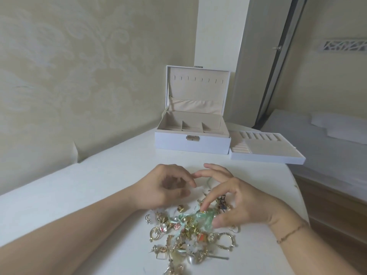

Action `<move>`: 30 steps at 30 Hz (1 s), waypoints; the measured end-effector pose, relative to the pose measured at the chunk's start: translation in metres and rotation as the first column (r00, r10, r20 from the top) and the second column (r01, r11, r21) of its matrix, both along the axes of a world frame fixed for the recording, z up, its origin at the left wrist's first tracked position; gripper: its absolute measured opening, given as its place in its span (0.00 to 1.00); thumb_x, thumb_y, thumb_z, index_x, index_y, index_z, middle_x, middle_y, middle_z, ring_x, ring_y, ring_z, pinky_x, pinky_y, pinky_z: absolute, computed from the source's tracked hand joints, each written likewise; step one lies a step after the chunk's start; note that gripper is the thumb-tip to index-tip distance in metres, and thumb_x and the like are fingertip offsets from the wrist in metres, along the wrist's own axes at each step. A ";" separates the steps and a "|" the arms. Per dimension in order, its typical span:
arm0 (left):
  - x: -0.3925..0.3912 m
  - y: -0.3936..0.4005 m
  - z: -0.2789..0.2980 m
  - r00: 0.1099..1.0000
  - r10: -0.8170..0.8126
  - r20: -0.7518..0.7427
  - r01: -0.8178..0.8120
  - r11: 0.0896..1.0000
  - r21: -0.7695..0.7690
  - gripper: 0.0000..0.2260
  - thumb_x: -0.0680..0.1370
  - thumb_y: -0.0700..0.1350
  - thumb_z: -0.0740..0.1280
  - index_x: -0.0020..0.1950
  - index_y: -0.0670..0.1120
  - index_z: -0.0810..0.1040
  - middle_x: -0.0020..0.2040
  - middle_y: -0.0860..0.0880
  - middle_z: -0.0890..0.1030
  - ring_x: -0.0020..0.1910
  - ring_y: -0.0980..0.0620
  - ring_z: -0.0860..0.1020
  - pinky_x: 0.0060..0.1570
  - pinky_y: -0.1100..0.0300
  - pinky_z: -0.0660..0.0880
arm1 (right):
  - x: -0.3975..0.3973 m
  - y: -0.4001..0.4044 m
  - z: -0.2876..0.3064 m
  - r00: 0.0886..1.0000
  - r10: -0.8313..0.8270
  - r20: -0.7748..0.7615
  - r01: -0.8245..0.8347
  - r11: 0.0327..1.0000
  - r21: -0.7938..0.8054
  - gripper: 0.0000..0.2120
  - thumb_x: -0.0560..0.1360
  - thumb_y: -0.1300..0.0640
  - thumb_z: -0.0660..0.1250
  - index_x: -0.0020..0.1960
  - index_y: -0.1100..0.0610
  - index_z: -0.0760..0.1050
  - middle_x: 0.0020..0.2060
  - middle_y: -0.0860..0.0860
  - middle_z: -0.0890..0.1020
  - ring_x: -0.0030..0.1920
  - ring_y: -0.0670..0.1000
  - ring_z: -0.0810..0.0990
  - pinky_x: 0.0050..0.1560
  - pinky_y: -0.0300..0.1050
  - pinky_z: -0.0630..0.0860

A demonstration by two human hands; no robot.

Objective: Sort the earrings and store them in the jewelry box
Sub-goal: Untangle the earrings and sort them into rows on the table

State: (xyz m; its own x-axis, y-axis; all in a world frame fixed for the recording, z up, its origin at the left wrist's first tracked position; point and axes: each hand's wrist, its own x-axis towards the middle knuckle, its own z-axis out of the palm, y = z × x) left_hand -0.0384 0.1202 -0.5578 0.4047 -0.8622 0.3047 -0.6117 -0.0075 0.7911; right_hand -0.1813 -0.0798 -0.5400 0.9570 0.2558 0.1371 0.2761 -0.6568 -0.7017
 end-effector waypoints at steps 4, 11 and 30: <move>0.001 0.000 -0.001 1.000 -0.008 -0.018 0.007 0.999 -0.039 0.11 0.73 0.32 0.67 0.49 0.44 0.84 0.45 0.46 0.83 0.43 0.48 0.80 0.48 0.52 0.78 | 0.003 0.007 -0.002 0.999 -0.024 0.023 0.025 0.999 -0.023 0.08 0.64 0.50 0.80 0.43 0.43 0.85 0.70 0.32 0.64 0.76 0.37 0.46 0.73 0.43 0.46; 0.002 -0.001 -0.002 0.974 -0.023 -0.225 -0.005 0.992 -0.125 0.13 0.71 0.30 0.59 0.49 0.34 0.81 0.35 0.46 0.81 0.35 0.50 0.79 0.41 0.57 0.77 | 0.006 0.011 0.004 0.996 0.003 0.088 -0.035 0.932 0.361 0.03 0.70 0.55 0.74 0.39 0.51 0.81 0.65 0.47 0.77 0.73 0.47 0.65 0.70 0.47 0.56; 0.014 -0.001 0.011 0.762 -0.101 -0.639 -0.053 0.975 -0.218 0.22 0.77 0.58 0.66 0.56 0.39 0.78 0.41 0.43 0.80 0.35 0.46 0.76 0.37 0.55 0.71 | 0.102 0.067 0.070 0.941 -0.287 -0.177 0.255 0.260 0.931 0.06 0.79 0.58 0.63 0.43 0.57 0.74 0.31 0.54 0.78 0.28 0.50 0.77 0.29 0.43 0.73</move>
State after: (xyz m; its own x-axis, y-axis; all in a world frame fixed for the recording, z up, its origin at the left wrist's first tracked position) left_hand -0.0245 0.1194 -0.5464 0.5509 -0.8203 0.1536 0.0444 0.2126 0.9761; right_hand -0.0797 -0.0129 -0.4702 0.9356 -0.3348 0.1125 0.2481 0.3963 -0.8839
